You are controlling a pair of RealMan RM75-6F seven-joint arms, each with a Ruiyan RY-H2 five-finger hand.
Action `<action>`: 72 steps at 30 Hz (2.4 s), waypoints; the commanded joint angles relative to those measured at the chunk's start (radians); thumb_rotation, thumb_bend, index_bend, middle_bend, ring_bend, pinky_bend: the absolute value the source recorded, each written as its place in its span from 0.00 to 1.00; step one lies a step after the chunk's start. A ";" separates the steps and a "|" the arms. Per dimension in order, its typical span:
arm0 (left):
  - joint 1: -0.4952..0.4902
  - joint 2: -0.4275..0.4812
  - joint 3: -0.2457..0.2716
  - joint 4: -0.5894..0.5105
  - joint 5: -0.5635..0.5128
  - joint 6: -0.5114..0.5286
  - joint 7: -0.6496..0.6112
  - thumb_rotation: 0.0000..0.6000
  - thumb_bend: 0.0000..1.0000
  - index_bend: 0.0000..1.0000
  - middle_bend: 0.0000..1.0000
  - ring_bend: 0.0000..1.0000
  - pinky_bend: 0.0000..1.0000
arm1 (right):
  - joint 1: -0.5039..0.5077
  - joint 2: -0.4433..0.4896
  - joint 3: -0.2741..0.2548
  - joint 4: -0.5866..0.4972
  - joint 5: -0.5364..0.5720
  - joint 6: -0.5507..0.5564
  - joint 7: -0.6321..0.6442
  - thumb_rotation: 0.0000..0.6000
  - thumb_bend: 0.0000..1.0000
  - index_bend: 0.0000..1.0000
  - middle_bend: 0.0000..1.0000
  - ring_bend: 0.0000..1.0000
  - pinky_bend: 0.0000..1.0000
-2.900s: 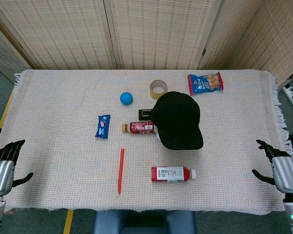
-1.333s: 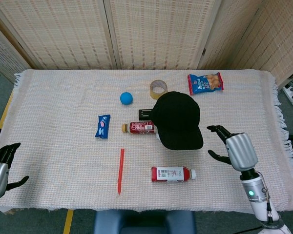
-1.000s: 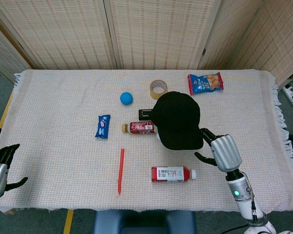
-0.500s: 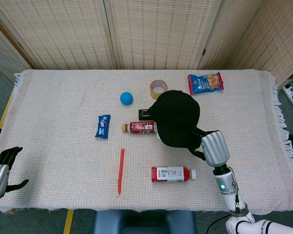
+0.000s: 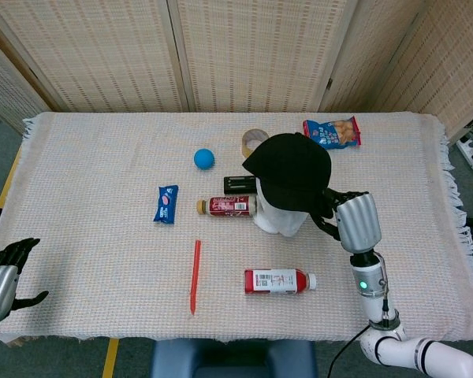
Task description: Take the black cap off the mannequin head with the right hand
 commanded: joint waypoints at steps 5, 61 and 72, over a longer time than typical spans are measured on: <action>-0.008 -0.003 -0.002 -0.005 0.003 -0.006 0.008 1.00 0.08 0.16 0.15 0.14 0.21 | 0.052 0.021 0.073 0.072 0.040 -0.002 -0.025 1.00 0.55 0.91 0.74 0.96 1.00; -0.027 -0.018 0.004 -0.031 -0.010 -0.026 0.059 1.00 0.08 0.14 0.13 0.14 0.21 | -0.276 0.432 -0.296 -0.205 0.171 -0.149 0.073 1.00 0.00 0.00 0.15 0.19 0.37; -0.020 -0.042 -0.002 -0.037 -0.010 0.000 0.068 1.00 0.08 0.14 0.13 0.14 0.21 | -0.417 0.453 -0.335 -0.241 0.114 0.041 0.089 1.00 0.10 0.29 0.34 0.32 0.46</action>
